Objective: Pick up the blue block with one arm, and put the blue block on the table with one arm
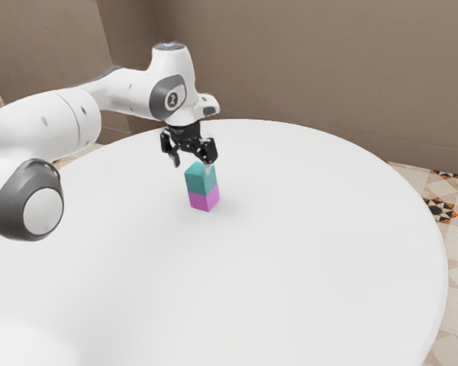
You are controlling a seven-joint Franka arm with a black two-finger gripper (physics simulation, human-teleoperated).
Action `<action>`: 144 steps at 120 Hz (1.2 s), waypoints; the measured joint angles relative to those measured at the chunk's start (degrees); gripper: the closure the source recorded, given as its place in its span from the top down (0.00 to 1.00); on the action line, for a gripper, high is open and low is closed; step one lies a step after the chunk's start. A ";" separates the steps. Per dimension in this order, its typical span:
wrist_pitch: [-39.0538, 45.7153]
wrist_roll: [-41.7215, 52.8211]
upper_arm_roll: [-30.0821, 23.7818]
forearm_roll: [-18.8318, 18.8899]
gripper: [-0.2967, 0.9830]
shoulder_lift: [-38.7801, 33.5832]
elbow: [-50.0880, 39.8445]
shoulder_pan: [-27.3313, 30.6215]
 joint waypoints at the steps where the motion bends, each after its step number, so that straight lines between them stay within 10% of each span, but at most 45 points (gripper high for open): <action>1: 0.04 0.00 -0.01 0.01 0.77 0.00 -0.06 -0.02; 144: 3.40 1.61 0.05 1.08 0.77 9.54 8.05 0.11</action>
